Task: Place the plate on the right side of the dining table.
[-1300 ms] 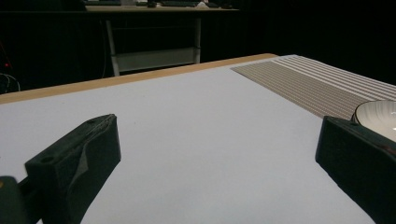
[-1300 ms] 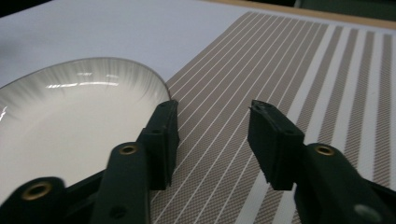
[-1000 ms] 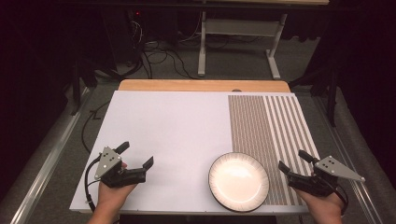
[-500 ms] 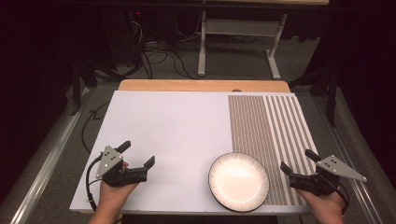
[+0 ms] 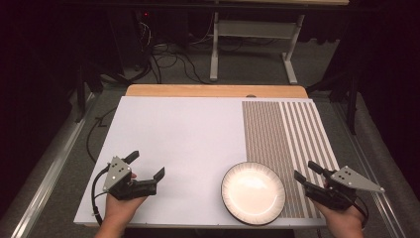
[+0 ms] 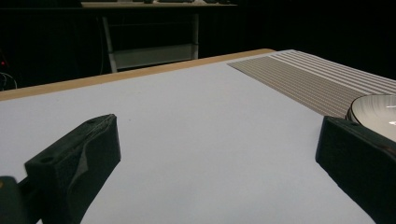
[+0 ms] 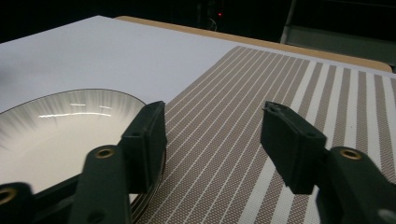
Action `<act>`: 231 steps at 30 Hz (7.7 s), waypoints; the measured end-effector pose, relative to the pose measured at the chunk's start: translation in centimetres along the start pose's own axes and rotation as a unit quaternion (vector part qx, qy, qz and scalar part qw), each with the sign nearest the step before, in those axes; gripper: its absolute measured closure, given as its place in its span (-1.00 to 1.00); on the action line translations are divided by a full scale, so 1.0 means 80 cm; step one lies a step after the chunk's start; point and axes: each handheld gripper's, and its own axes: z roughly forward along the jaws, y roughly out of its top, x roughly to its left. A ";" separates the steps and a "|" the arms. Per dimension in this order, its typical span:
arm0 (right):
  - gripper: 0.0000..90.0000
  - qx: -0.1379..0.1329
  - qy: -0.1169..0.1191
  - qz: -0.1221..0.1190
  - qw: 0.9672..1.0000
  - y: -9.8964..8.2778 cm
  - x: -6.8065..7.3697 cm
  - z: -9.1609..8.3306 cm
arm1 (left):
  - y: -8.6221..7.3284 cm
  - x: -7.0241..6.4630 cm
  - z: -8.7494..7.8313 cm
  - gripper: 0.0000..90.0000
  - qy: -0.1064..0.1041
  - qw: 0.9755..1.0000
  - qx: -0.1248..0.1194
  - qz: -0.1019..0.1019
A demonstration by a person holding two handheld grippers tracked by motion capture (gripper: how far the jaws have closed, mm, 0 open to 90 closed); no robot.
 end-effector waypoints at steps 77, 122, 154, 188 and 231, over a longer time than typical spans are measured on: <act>1.00 0.175 0.121 -0.088 0.973 -0.009 0.054 0.030 | 0.002 -0.003 0.001 -0.98 -0.010 1.000 -0.001 0.006; 1.00 0.187 0.153 -0.114 0.964 -0.012 0.085 0.053 | 0.037 -0.086 0.058 -0.98 -0.149 0.982 0.105 -0.046; 1.00 0.186 0.150 -0.121 0.963 -0.011 0.088 0.053 | 0.020 -0.142 0.117 0.11 -0.229 0.908 0.323 -0.134; 1.00 0.111 0.122 -0.084 0.983 0.007 0.058 0.019 | 0.020 -0.120 0.109 0.74 -0.229 0.917 0.227 -0.233; -0.69 -0.005 0.020 0.018 1.000 0.006 -0.008 -0.016 | 0.025 -0.087 0.081 0.77 -0.172 0.982 0.044 -0.066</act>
